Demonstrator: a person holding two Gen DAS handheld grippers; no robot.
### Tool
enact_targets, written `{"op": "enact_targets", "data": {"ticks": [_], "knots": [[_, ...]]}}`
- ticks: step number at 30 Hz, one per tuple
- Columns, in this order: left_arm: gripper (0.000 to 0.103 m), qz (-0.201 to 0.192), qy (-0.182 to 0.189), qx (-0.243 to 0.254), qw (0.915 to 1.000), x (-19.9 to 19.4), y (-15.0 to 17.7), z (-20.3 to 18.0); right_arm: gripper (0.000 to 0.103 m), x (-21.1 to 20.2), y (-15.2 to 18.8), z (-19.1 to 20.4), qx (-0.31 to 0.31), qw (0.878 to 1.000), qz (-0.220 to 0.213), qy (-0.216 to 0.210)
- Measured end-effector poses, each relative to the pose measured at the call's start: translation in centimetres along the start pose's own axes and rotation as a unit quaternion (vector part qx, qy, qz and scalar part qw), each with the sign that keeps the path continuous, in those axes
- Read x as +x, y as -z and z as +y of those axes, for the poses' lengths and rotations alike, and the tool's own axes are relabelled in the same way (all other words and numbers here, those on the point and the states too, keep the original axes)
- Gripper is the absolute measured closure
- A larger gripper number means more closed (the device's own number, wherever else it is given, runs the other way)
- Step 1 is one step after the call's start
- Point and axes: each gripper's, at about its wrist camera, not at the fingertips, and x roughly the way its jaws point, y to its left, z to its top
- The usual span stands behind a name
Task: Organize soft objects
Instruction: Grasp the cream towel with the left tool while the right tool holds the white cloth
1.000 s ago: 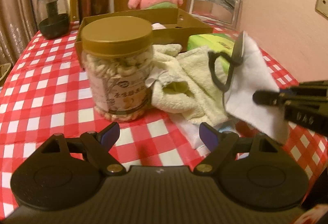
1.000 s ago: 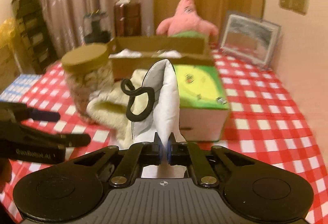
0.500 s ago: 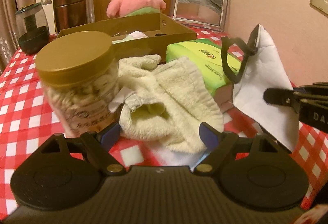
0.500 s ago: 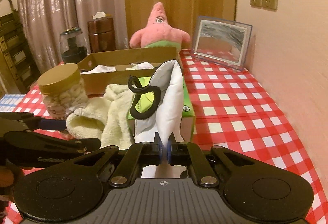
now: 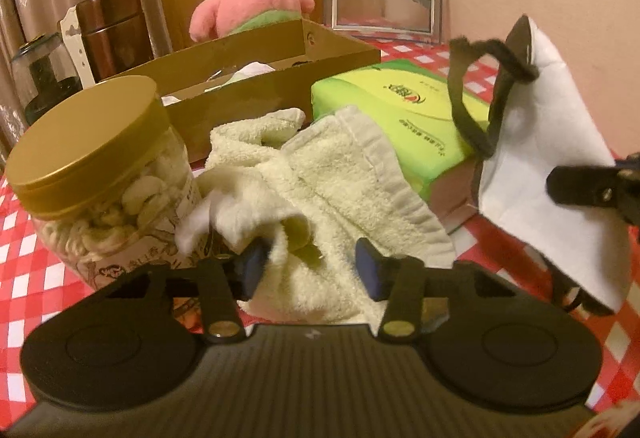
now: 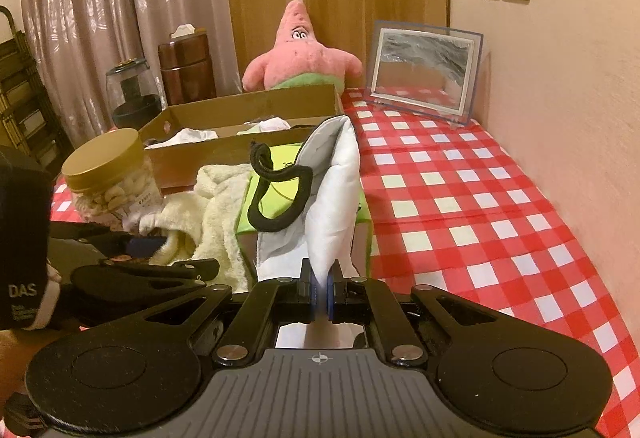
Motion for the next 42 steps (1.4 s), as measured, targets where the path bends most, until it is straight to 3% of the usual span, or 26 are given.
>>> {"op": "enact_targets", "data": {"ticks": [2, 6, 25, 32, 34, 35, 37, 38, 42], "knots": [[0.086, 0.003, -0.005, 0.007, 1.0, 0.2, 0.1, -0.1, 0.098, -0.1, 0.1, 0.1, 0.0, 1.0, 0.0, 0.0], [0.095, -0.004, -0.002, 0.014, 0.9999, -0.3, 0.1, -0.1, 0.098, 0.0, 0.0, 0.1, 0.001, 1.0, -0.002, 0.002], [0.1, -0.079, 0.042, -0.004, 0.996, -9.6, -3.4, 2.3, 0.098, -1.6, -0.9, 0.5, 0.005, 1.0, -0.029, 0.001], [0.099, -0.06, 0.051, 0.014, 0.9968, -10.7, -2.6, 2.7, 0.098, -1.8, -1.0, 0.6, 0.013, 1.0, -0.026, -0.005], [0.095, -0.048, 0.051, 0.02, 0.9973, -10.0, -1.8, 2.4, 0.098, -1.7, -1.0, 0.7, 0.012, 1.0, -0.025, -0.008], [0.087, -0.045, 0.053, 0.019, 0.9974, -9.7, -1.4, 2.3, 0.098, -1.6, -0.9, 0.7, 0.01, 1.0, -0.024, -0.01], [0.059, -0.038, 0.055, 0.023, 0.9975, -8.8, -0.7, 2.1, 0.098, -1.4, -0.9, 0.7, 0.01, 1.0, -0.022, -0.011], [0.04, -0.034, 0.051, 0.027, 0.9977, -8.3, -0.4, 1.9, 0.098, -1.2, -0.8, 0.7, 0.011, 1.0, -0.022, -0.011], [0.02, -0.024, 0.063, 0.051, 0.9964, -6.5, 0.5, 1.2, 0.098, -0.7, -0.6, 0.2, 0.02, 1.0, -0.017, -0.011]]}}
